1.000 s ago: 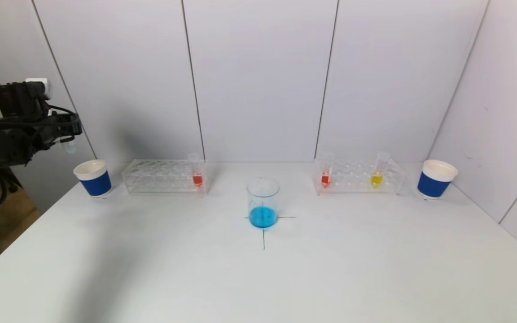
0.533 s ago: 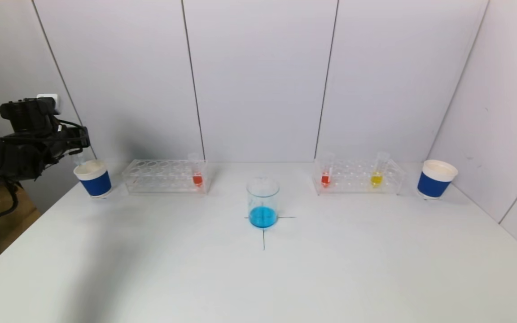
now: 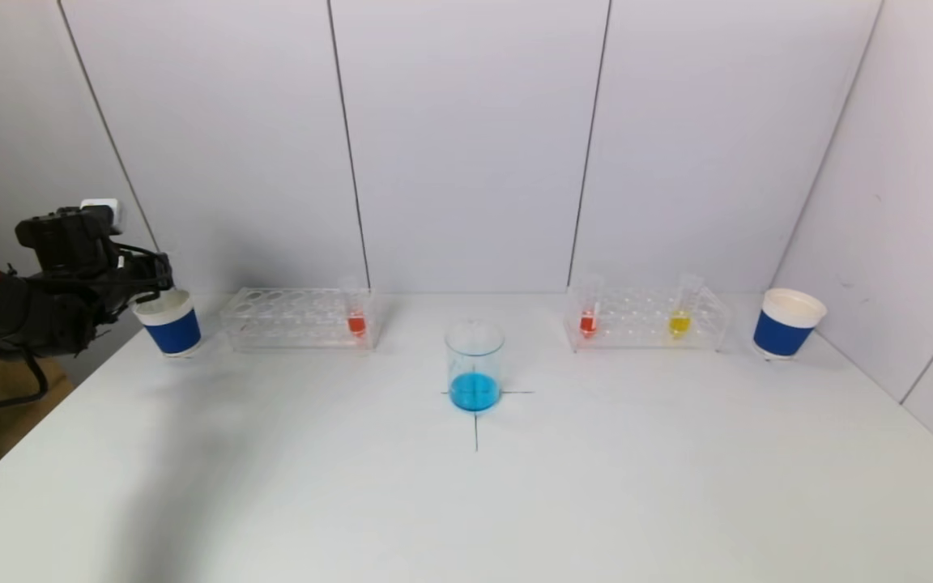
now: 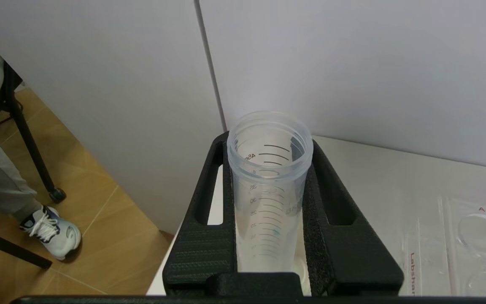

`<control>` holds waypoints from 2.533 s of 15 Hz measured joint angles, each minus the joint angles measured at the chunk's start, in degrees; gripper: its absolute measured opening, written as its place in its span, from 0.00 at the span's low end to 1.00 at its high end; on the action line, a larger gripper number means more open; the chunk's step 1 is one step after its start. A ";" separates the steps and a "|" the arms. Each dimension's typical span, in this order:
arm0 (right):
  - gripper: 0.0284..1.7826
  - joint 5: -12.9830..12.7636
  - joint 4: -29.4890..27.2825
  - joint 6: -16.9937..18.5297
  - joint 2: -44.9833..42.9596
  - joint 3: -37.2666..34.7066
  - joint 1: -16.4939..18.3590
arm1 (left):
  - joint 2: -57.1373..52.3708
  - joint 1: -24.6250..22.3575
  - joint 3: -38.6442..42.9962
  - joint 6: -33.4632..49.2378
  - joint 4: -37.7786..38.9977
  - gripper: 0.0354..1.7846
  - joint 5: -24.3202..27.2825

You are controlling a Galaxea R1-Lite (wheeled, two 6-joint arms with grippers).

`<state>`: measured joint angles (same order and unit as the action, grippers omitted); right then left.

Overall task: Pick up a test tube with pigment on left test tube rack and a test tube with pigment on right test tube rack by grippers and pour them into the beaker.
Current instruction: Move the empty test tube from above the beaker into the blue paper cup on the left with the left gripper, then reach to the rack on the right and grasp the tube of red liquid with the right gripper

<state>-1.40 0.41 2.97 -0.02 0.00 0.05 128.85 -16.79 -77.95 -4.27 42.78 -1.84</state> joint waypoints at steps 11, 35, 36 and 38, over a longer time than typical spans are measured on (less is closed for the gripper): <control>0.99 0.00 0.00 0.00 0.00 0.00 0.02 | 1.33 -0.02 2.23 -0.09 2.01 0.24 0.05; 0.99 0.00 0.00 0.00 0.00 0.00 0.02 | -9.75 0.67 6.97 0.13 -1.02 0.99 1.68; 0.99 0.02 0.00 -0.02 0.00 0.00 0.02 | -12.57 1.13 9.02 0.17 -1.51 0.99 2.11; 0.99 0.00 0.00 0.00 0.00 0.00 0.02 | -18.65 2.33 13.92 0.24 -1.90 0.99 2.50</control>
<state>-1.40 0.41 2.97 -0.02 0.00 0.07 110.20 -14.46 -64.02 -4.02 40.88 0.66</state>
